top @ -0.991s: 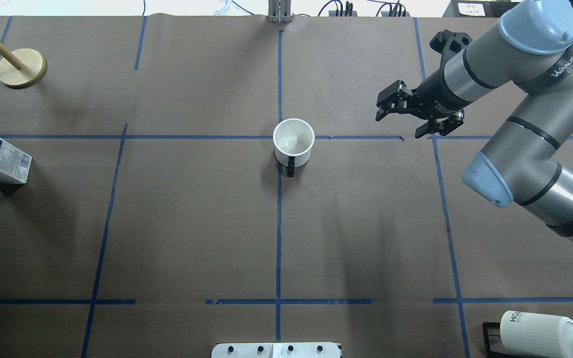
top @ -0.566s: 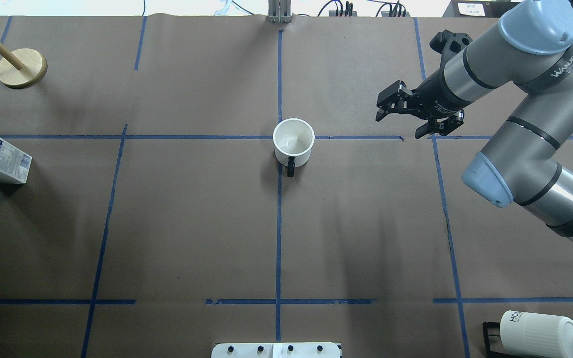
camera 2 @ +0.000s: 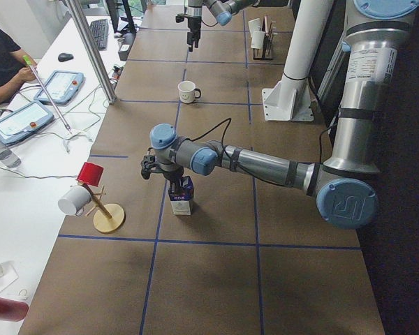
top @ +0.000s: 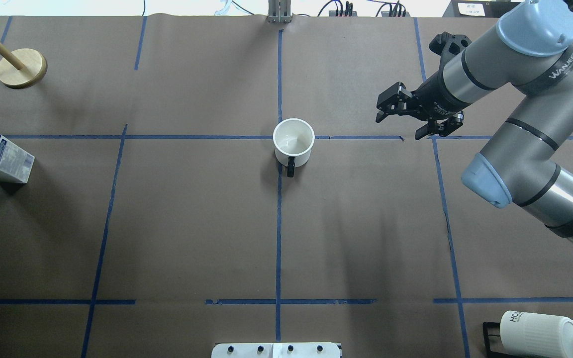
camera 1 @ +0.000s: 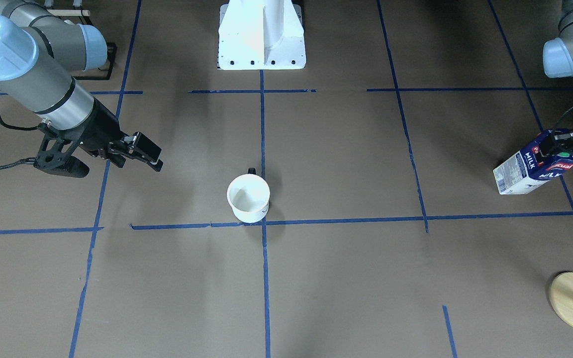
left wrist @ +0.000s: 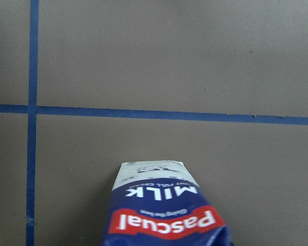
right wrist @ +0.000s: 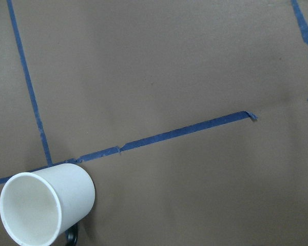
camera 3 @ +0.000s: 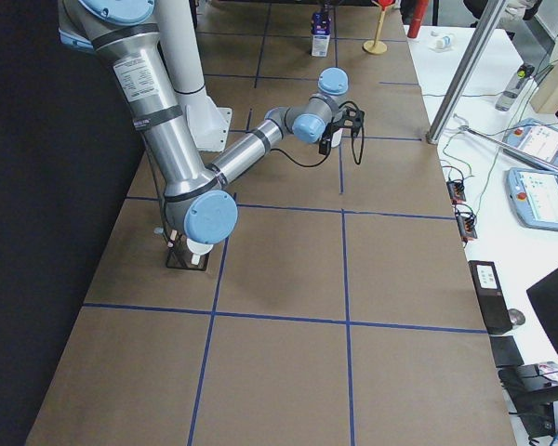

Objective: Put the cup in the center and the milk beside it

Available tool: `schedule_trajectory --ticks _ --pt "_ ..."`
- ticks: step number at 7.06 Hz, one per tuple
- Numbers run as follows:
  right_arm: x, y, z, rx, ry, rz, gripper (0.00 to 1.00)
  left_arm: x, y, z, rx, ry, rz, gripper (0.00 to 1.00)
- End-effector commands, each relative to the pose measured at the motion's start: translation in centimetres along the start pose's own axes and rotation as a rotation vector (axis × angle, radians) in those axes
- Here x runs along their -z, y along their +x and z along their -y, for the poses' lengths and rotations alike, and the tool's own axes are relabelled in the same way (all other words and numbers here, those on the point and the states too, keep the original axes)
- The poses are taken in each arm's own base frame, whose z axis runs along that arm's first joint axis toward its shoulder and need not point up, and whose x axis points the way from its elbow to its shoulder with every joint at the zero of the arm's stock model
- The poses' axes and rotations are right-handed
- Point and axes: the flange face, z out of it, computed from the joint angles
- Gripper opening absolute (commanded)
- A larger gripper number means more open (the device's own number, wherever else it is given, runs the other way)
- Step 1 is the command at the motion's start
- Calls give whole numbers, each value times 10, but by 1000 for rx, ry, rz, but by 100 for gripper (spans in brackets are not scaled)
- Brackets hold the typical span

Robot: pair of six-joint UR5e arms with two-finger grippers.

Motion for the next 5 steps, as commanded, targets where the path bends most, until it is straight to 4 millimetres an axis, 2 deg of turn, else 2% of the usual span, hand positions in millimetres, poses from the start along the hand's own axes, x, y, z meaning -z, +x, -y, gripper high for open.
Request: schedule_trajectory --ticks 1,2,3,5 --pt "5 -3 -3 8 2 10 100 58 77 23 -21 68 -39 0" --pt "16 -5 -7 16 3 27 100 103 166 62 38 75 -58 0" --pt "19 5 -9 12 3 24 100 85 256 56 -10 -5 -59 0" --pt "19 13 -7 16 6 15 100 41 425 22 -44 20 -13 0"
